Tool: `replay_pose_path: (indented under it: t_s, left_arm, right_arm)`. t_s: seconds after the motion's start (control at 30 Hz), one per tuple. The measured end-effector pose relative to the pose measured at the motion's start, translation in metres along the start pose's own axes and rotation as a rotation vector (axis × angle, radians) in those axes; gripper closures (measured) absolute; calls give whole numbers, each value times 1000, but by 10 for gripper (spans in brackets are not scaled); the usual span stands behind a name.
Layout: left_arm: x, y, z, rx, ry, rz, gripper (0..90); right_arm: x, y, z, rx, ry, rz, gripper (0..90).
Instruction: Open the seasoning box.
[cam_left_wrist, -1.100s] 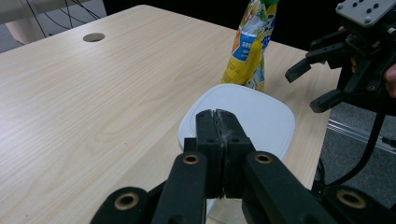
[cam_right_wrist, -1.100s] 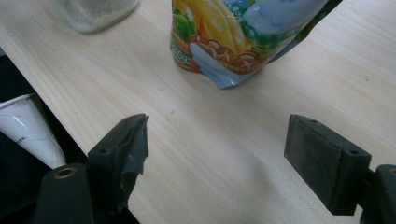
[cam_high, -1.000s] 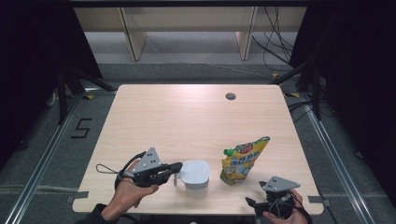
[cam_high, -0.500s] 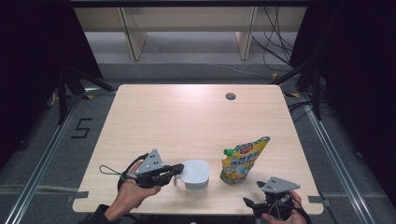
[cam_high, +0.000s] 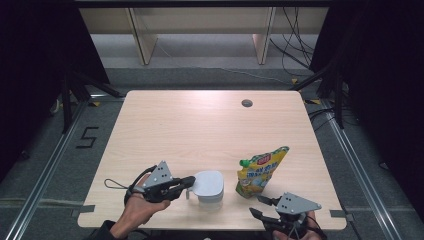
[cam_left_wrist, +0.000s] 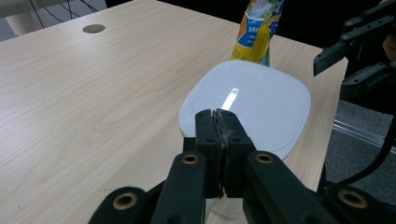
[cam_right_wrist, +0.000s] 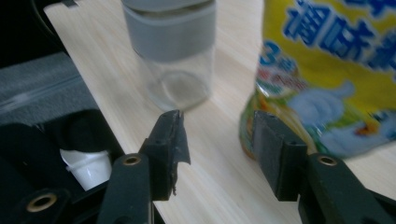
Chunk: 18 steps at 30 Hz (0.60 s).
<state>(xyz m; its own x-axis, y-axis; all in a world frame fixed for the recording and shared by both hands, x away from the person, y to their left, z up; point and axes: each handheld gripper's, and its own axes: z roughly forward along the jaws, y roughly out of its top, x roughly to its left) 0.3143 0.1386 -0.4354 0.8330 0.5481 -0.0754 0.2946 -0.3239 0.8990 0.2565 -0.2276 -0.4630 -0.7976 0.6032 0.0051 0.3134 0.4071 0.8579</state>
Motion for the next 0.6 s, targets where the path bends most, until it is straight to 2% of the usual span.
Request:
replay_pose_path:
  t_s: [0.03, 0.1, 0.2, 0.23, 0.3, 0.33, 0.37, 0.4, 0.43, 0.5, 0.6]
  left_arm:
    - [1, 0, 0, 0, -1, 11, 872]
    - [0, -2, -1, -1, 8, -11, 872]
    - [3, -3, -1, -12, -14, 5, 869]
    - [2, -4, -1, -18, -8, -29, 869]
    - [2, -4, -1, -16, -10, -23, 869]
    - [2, -3, 0, -17, -12, -10, 869]
    - [2, -4, 0, -17, -11, -18, 870]
    - [1, -4, 0, -18, -11, -25, 869]
    - [2, -4, -1, -14, -9, -21, 869]
    - [1, -4, -1, -14, -11, -23, 869]
    - [1, -4, -1, -15, -12, -23, 870]
  right_arm:
    - [2, 3, 1, -7, 6, 2, 581]
    - [5, 8, 5, -25, 17, -8, 620]
    - [8, 16, 9, -54, 20, -22, 679]
    - [8, 19, 10, -59, 29, -28, 697]
    - [10, 24, 14, -91, 54, -27, 748]
    - [12, 26, 15, -94, 51, -29, 768]
    - [13, 29, 18, -94, 58, -35, 791]
    - [16, 31, 20, -89, 58, -22, 813]
    - [16, 33, 25, -99, 64, -52, 823]
    - [21, 38, 33, -114, 72, -41, 858]
    - [20, 46, 42, -95, 69, -67, 882]
